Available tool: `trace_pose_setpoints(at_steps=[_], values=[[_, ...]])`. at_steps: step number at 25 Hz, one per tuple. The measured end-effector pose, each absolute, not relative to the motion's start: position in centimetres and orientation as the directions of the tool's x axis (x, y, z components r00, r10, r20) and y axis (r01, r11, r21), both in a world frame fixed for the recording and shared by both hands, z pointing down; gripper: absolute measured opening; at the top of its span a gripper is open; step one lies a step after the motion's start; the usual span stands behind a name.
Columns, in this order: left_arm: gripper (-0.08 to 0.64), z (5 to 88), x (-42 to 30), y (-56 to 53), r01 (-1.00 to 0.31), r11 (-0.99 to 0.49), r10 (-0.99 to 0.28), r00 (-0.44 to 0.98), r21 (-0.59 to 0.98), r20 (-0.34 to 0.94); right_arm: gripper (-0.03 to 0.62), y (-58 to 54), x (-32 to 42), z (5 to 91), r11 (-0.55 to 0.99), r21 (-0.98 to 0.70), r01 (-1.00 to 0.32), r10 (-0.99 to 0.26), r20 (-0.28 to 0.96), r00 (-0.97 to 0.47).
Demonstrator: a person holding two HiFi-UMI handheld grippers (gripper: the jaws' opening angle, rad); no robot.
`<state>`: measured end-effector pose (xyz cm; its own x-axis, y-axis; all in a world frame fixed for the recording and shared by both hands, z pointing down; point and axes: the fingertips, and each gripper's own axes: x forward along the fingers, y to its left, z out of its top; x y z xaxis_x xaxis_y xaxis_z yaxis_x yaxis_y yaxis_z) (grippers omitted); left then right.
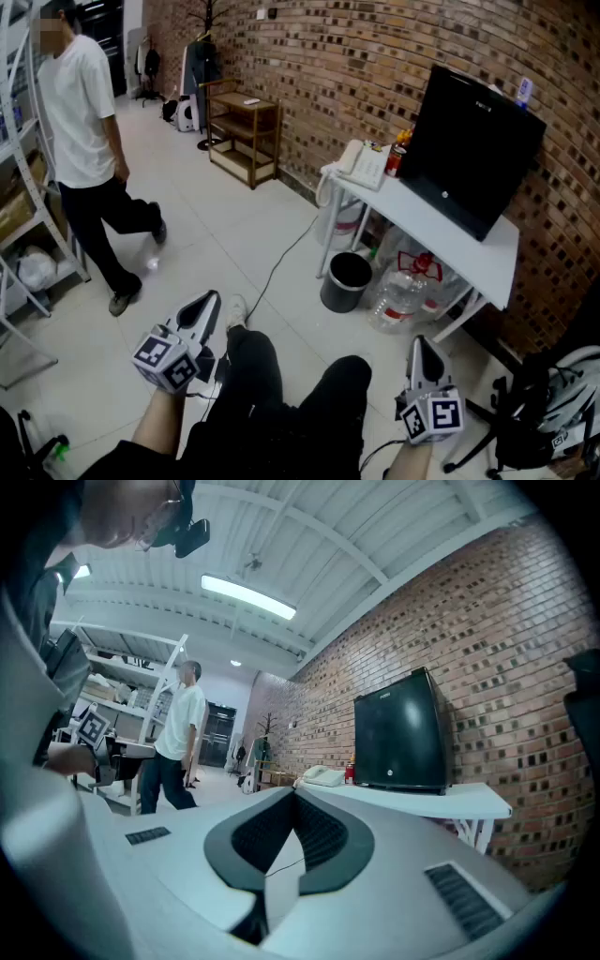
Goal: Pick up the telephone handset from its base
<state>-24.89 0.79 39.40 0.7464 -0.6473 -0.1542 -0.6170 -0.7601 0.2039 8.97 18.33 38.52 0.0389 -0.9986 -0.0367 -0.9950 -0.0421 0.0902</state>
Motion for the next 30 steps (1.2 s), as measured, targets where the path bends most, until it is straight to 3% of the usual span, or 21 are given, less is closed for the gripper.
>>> trace_pose_setpoints(at_steps=[7, 30], values=[[0.025, 36.7, -25.9, 0.3, -0.626, -0.773, -0.634, 0.755, 0.106, -0.168, 0.008, 17.8, 8.8, 36.3, -0.026, 0.130, -0.991, -1.000, -0.019, 0.023], [0.025, 36.6, -19.8, -8.9, -0.611, -0.784, -0.621, 0.766, 0.110, -0.165, 0.008, 8.0, 14.2, 36.5, -0.009, 0.072, -0.997, -0.999, -0.038, 0.006]])
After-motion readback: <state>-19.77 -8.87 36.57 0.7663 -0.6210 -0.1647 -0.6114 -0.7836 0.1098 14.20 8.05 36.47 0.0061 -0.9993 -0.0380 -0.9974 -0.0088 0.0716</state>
